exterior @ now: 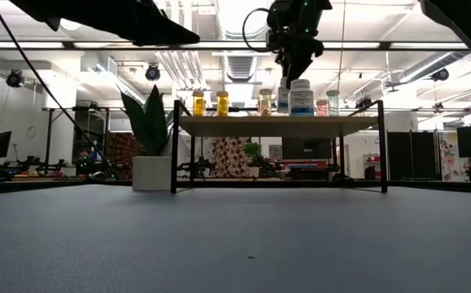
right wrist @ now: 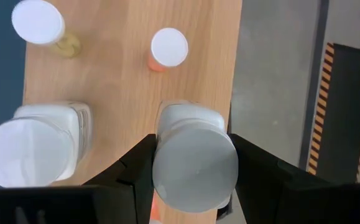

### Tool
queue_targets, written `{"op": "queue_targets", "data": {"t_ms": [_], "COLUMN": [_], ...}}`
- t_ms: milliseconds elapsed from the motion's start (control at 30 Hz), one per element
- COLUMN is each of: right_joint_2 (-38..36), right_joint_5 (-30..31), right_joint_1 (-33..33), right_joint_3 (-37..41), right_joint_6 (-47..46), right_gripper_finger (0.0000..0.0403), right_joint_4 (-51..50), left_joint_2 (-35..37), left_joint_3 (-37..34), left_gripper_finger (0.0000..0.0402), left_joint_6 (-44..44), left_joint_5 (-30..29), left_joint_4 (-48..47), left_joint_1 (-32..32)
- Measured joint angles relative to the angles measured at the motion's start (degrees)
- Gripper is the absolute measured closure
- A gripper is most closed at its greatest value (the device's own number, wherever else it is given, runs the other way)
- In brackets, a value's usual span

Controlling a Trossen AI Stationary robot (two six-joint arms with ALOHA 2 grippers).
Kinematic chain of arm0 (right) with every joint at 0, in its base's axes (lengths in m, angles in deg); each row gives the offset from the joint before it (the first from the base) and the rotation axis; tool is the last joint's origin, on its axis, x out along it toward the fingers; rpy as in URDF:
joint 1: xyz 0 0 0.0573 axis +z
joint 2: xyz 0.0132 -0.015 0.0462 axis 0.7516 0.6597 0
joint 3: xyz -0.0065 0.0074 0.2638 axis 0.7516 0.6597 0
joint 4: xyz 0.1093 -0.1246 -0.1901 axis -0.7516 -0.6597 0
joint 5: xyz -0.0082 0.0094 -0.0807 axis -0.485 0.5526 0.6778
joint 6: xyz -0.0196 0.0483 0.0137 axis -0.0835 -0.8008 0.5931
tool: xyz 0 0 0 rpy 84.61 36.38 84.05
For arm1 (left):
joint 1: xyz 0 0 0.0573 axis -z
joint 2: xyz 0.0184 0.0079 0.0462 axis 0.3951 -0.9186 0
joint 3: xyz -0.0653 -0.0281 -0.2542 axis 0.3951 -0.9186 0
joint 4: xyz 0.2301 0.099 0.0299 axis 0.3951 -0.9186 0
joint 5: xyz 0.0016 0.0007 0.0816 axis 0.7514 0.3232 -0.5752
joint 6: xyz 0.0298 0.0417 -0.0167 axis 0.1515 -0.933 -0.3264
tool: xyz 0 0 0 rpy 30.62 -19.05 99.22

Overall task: Pick and place medicine bottles onto shelf by color
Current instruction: Put the white medicine bottle on the shelf

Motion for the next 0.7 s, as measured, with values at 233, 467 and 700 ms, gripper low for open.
{"op": "queue_targets", "data": {"t_ms": [233,467,700], "right_joint_2": [1.06,2.74,2.97], "right_joint_5": [-0.17,-0.38,-0.4], "right_joint_1": [-0.63,-1.24,-1.24], "right_joint_3": [0.02,0.09,0.09], "right_joint_6": [0.58,0.24,0.08], "right_gripper_finger": [0.0242,0.0242,0.0243], "right_joint_4": [-0.42,-0.96,-1.4], "left_joint_2": [0.0,0.0,0.0], "left_joint_3": [0.0,0.0,0.0], "left_gripper_finger": [0.0175,0.0175,0.0175], "left_joint_6": [-0.95,-0.97,-0.99], "left_joint_5": [0.0,0.0,0.0], "left_joint_4": [-0.11,-1.19,-1.39], "left_joint_1": [0.0,0.0,-0.02]}}
